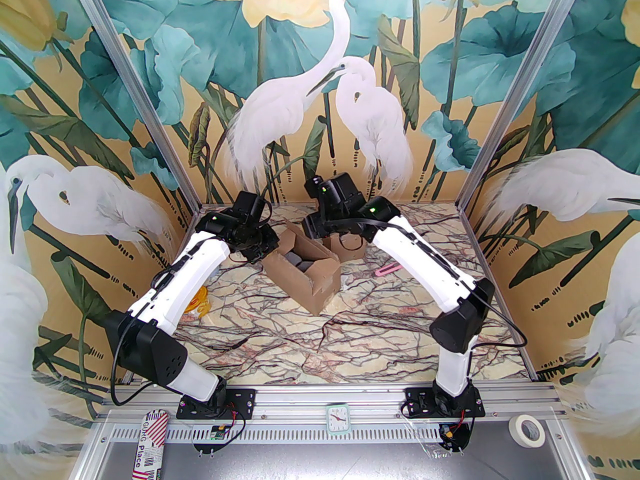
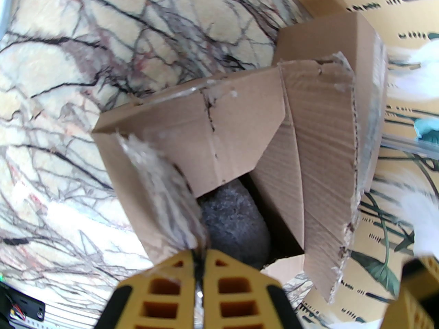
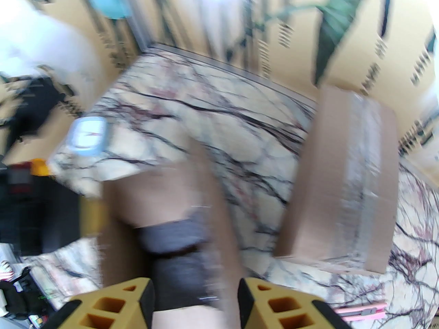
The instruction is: Unpack the express box
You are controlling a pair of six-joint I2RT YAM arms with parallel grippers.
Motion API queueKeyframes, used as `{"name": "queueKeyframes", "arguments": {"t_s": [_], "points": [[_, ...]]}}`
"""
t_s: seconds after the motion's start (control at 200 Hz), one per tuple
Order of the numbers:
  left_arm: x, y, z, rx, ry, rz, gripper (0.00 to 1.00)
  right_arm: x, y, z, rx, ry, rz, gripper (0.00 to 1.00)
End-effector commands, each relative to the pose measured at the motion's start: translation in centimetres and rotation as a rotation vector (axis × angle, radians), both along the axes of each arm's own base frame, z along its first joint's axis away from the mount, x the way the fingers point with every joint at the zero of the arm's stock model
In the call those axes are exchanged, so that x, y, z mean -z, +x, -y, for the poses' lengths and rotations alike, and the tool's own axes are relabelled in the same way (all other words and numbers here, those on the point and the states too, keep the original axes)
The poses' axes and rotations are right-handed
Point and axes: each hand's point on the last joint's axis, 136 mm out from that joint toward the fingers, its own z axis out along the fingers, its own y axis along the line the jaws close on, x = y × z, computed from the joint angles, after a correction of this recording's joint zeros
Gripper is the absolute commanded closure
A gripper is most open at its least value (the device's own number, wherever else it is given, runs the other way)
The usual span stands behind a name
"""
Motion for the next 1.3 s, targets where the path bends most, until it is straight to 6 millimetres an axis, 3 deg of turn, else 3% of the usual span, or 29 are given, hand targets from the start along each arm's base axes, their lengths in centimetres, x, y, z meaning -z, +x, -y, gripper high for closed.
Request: {"name": "queueKeyframes", "arguments": {"t_s": [0.0,0.195,0.38,0.64,0.905,1.13,1.295], "points": [[0.3,-0.6,1.0,0.085,-0.045,0.018,1.00,-0.3,-2.8,-2.1,-0.061,0.019,-0.044,0.54],[-0.4,-0.9,2.3,0.197,-0.116,0.105,1.00,3.2,-2.5,-3.6,-0.019,0.008,-0.149,0.62],[-1.4,-1.7,2.0,0.247,-0.161,0.231,1.00,5.6,-2.3,-3.0,0.047,-0.004,-0.192,0.65],[-1.9,-2.4,1.9,0.294,-0.195,0.333,1.00,10.8,-1.8,-0.6,0.137,-0.206,-0.239,0.65],[-2.3,-2.7,1.4,0.269,-0.194,0.372,1.00,10.5,-0.9,2.8,0.230,-0.336,-0.162,0.63],[-2.4,-2.9,1.3,0.248,-0.209,0.385,1.00,10.6,-3.3,0.5,0.140,-0.303,-0.213,0.63],[-2.1,-2.9,1.4,0.242,-0.222,0.379,1.00,13.2,-4.7,-0.5,0.123,-0.366,-0.243,0.63]]}}
